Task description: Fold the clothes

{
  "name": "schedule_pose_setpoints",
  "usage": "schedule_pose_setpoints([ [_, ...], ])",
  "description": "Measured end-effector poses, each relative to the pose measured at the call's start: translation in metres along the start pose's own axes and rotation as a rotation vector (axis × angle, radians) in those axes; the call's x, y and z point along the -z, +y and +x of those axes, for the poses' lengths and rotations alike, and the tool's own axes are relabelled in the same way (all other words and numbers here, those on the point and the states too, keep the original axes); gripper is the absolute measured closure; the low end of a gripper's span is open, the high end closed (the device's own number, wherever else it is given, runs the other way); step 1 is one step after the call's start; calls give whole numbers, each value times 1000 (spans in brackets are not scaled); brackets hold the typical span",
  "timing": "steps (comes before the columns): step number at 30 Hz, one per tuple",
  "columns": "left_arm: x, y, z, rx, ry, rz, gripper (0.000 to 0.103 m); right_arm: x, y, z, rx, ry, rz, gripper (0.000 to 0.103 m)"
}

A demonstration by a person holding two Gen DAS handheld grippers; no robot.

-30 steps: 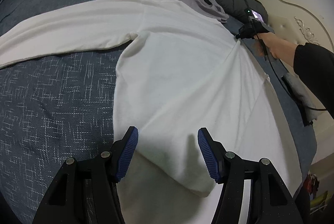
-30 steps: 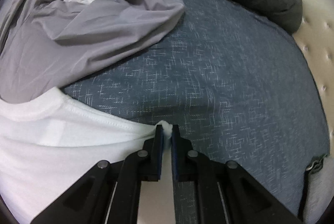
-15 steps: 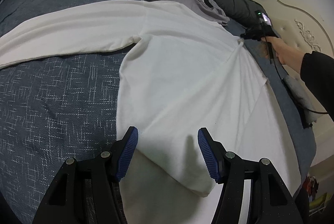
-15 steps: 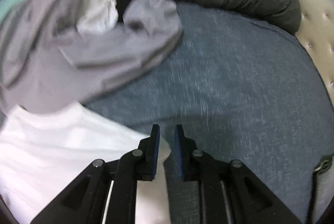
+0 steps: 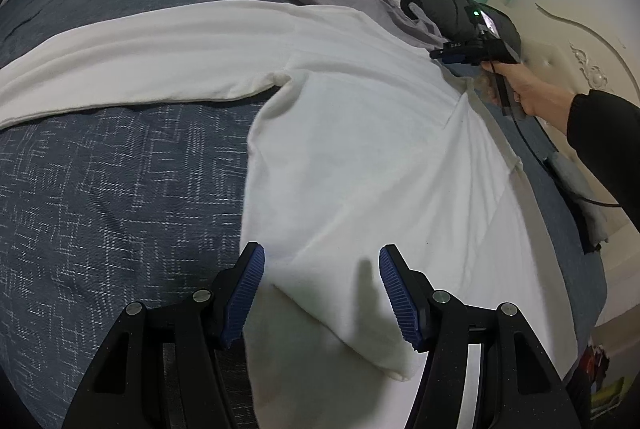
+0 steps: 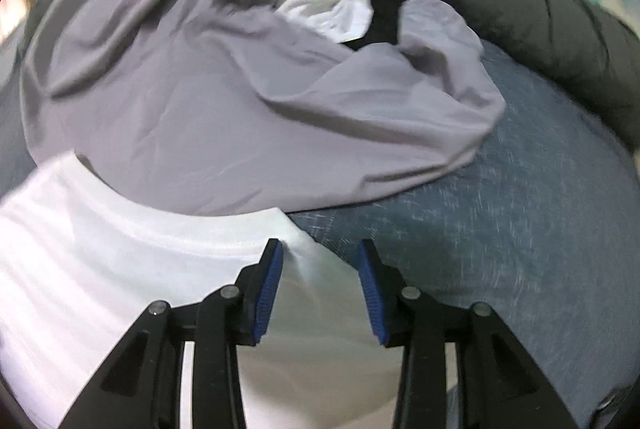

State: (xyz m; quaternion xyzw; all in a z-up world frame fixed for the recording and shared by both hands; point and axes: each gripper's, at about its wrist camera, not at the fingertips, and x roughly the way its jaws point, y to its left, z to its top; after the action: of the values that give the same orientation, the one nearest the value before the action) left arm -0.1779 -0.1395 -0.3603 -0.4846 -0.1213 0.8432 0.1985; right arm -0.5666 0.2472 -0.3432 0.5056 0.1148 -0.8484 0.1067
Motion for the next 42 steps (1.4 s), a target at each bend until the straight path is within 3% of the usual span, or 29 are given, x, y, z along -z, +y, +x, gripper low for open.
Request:
schedule_pose_setpoints([
  [2,0,2,1,0,1,-4,39,-3,5,5,-19,2,-21,90],
  [7,2,3,1,1,4,-2,39,-8,7,7,-51,-10,-26,95],
  [17,7,2,5,-1,1,-3,39,-18,3,-6,38,-99,-37,97],
  [24,6,2,5,-1,3,-1,39,-19,-4,2,18,-120,8,96],
  [28,5,-1,7,-1,4,-1,39,-7,-16,-18,-19,-161,55,96],
  [31,5,-2,6,-1,3,-4,39,-1,-40,-33,8,-176,95,88],
  [35,8,-1,5,-3,3,-3,39,11,-65,-36,12,-113,125,80],
  [38,9,-1,5,-4,2,-3,39,23,-67,-30,16,-35,88,79],
  [42,12,-3,7,-8,5,0,39,29,-66,-22,24,-2,72,79],
])
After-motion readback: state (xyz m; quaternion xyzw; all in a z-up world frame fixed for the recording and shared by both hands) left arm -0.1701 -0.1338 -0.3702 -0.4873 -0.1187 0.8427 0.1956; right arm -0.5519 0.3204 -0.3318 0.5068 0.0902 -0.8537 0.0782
